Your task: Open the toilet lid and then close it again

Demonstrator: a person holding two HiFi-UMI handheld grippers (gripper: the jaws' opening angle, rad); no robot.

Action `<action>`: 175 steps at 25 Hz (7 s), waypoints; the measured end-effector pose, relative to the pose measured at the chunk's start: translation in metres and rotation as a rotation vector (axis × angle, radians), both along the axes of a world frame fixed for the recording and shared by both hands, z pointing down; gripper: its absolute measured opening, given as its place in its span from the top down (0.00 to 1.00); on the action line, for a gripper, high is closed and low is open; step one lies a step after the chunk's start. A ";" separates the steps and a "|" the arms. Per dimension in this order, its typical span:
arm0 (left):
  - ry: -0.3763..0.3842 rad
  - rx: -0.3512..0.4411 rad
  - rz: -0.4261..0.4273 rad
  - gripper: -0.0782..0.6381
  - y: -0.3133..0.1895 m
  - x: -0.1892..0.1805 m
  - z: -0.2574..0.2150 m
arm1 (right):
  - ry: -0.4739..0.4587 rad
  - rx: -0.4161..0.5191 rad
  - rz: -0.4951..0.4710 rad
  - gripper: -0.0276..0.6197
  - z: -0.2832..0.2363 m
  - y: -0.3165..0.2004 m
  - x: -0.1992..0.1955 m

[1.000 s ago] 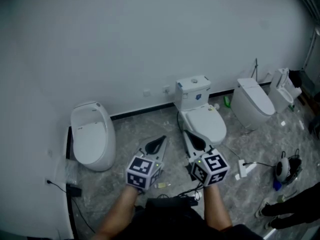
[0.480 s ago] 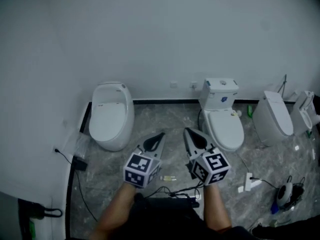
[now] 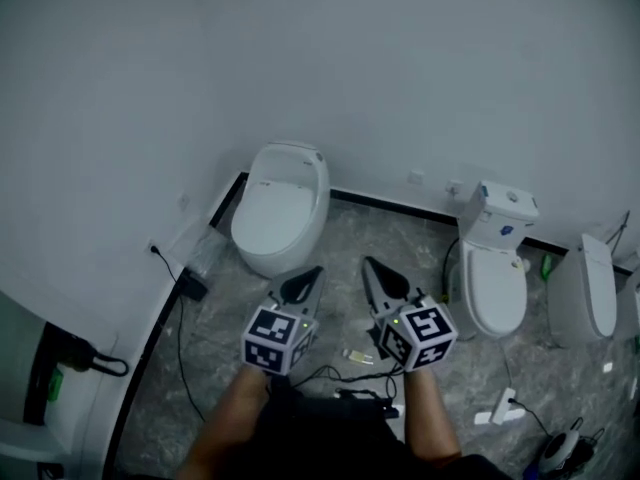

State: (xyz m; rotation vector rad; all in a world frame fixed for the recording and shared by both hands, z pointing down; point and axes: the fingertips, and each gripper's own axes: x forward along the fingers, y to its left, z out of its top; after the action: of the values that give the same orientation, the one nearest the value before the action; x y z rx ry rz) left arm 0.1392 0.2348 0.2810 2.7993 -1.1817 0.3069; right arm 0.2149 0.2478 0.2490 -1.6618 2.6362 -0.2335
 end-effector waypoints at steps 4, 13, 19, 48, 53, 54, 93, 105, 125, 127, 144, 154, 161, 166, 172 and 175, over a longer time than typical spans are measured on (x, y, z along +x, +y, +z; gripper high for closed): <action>-0.011 -0.002 -0.097 0.88 -0.006 -0.043 0.005 | 0.004 -0.009 -0.093 0.94 0.003 -0.011 -0.040; 0.005 -0.013 -0.252 0.88 -0.017 -0.135 0.007 | 0.036 -0.008 -0.252 0.94 0.005 -0.033 -0.135; 0.005 -0.024 -0.285 0.88 -0.034 -0.174 0.012 | 0.058 -0.012 -0.293 0.94 0.007 -0.050 -0.175; 0.027 -0.070 -0.185 0.88 -0.179 -0.246 0.038 | 0.061 -0.112 -0.096 0.94 0.042 -0.181 -0.226; 0.008 -0.074 -0.202 0.88 -0.217 -0.240 0.040 | 0.022 -0.122 -0.114 0.94 0.050 -0.226 -0.223; 0.000 -0.075 -0.211 0.88 -0.226 -0.239 0.041 | 0.012 -0.123 -0.119 0.94 0.051 -0.237 -0.222; -0.165 -0.368 -0.182 0.88 -0.398 -0.257 0.244 | -0.040 -0.507 0.090 0.94 0.254 -0.385 -0.190; -0.101 -0.557 -0.297 0.88 -0.389 -0.297 0.406 | -0.114 -0.658 0.191 0.94 0.417 -0.360 -0.186; 0.149 -0.860 -0.394 0.60 -0.366 -0.292 0.529 | -0.278 -0.849 0.359 0.64 0.551 -0.357 -0.184; 0.156 -0.867 -0.393 0.59 -0.369 -0.289 0.530 | -0.303 -0.866 0.385 0.64 0.553 -0.359 -0.182; 0.142 -0.854 -0.349 0.59 -0.374 -0.282 0.514 | -0.495 -0.897 0.429 0.81 0.549 -0.358 -0.175; 0.048 -0.899 -0.297 0.61 -0.338 -0.286 0.527 | -0.552 -0.904 0.429 0.86 0.539 -0.357 -0.173; -0.059 -0.825 -0.264 0.83 -0.347 -0.278 0.524 | -0.561 -0.907 0.407 0.86 0.529 -0.357 -0.173; -0.091 -0.809 -0.243 0.86 -0.349 -0.273 0.522 | -0.572 -0.908 0.393 0.86 0.520 -0.357 -0.173; -0.153 -0.729 -0.200 0.88 -0.356 -0.264 0.506 | -0.567 -0.891 0.363 0.86 0.505 -0.358 -0.174; -0.169 -0.701 -0.184 0.88 -0.357 -0.260 0.495 | -0.556 -0.886 0.349 0.86 0.499 -0.359 -0.172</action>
State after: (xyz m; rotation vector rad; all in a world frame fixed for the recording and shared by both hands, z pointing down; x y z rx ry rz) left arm -0.1212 -0.1220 0.7765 2.0779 -1.0760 0.7774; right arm 0.0426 -0.1107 0.7479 -1.7906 1.8529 -1.7324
